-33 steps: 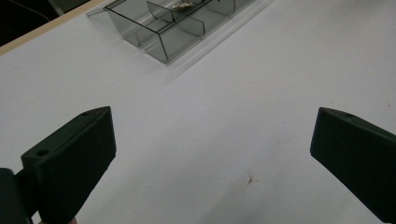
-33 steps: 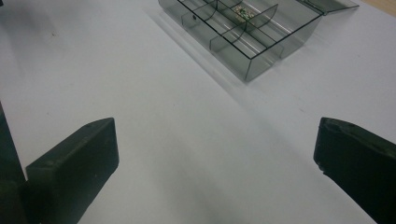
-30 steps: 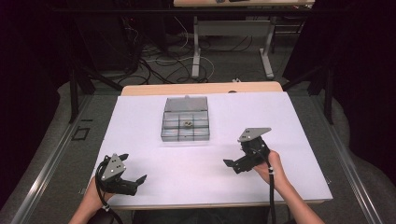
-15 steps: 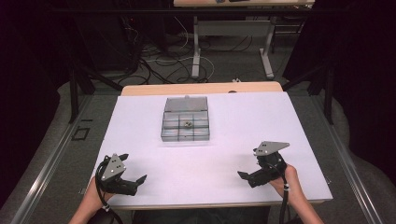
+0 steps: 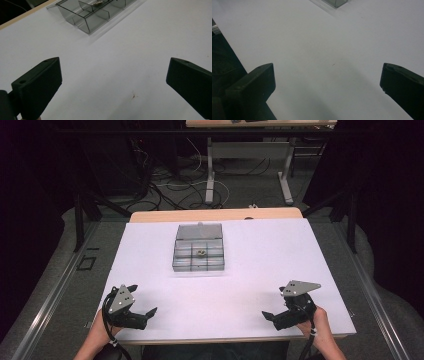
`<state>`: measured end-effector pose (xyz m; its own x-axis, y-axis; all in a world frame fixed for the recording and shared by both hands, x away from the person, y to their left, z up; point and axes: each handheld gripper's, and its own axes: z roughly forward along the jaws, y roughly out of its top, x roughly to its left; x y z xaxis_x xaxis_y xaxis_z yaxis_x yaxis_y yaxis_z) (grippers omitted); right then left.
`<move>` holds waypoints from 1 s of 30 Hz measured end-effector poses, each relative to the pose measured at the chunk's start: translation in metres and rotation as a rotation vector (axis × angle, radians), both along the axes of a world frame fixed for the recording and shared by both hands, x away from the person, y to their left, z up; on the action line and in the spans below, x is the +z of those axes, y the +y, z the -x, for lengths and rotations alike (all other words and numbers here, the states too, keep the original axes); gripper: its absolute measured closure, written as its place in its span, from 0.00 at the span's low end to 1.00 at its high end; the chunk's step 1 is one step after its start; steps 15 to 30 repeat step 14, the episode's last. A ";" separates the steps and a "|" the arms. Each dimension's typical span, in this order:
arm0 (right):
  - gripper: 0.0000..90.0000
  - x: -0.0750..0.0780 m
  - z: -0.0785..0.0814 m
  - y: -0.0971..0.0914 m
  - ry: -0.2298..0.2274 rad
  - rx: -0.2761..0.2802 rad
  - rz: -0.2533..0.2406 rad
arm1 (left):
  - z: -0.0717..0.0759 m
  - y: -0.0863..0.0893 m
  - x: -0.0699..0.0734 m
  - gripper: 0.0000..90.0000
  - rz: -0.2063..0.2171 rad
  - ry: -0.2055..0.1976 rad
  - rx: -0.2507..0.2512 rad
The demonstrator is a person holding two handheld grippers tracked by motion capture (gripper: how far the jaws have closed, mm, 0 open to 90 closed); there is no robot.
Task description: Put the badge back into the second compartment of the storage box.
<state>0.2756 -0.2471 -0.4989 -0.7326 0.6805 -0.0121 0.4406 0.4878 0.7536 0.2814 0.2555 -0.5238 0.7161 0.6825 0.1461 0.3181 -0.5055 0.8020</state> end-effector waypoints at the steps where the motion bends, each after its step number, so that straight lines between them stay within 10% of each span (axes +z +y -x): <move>1: 0.00 -0.001 0.002 0.000 0.000 -0.007 -0.003 | 0.000 0.000 0.000 0.01 0.003 0.000 0.002; 30: 0.00 -0.003 0.011 -0.005 -0.019 0.010 -0.014 | -0.001 0.000 0.000 0.01 0.000 0.002 -0.001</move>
